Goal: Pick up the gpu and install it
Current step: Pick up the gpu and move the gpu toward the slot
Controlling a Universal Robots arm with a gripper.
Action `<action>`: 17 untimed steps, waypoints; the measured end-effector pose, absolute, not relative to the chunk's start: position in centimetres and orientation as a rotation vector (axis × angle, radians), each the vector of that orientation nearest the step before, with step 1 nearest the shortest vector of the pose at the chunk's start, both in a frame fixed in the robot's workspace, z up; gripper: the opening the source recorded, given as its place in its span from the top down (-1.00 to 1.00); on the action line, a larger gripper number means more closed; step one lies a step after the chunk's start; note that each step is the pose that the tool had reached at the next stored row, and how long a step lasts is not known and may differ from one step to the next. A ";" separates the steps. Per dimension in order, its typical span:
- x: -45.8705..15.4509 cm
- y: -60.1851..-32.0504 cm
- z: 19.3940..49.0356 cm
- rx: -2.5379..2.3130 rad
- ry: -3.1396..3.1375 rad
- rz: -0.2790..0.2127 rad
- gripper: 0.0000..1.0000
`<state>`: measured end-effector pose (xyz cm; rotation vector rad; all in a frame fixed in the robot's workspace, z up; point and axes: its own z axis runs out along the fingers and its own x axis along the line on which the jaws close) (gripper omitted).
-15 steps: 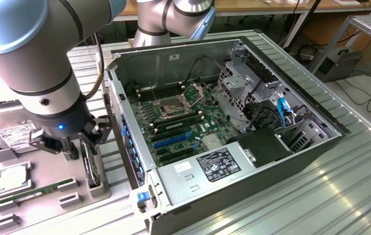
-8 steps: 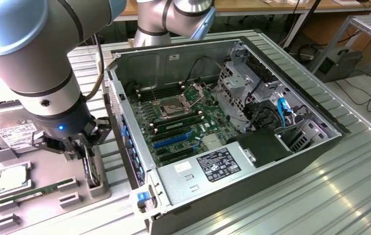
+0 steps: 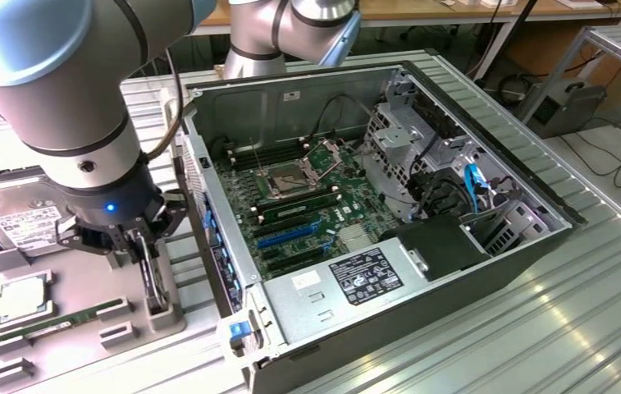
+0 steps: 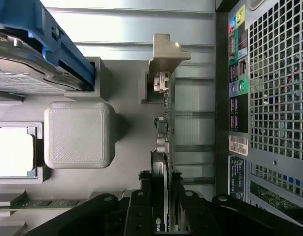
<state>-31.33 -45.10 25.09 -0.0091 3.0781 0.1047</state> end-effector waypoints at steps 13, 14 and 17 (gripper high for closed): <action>-31.2 -45.2 30.4 -0.016 3.093 0.124 0.47; -31.2 -45.3 31.0 -0.016 3.095 0.124 0.47; -31.0 -45.5 32.8 -0.016 3.099 0.125 0.47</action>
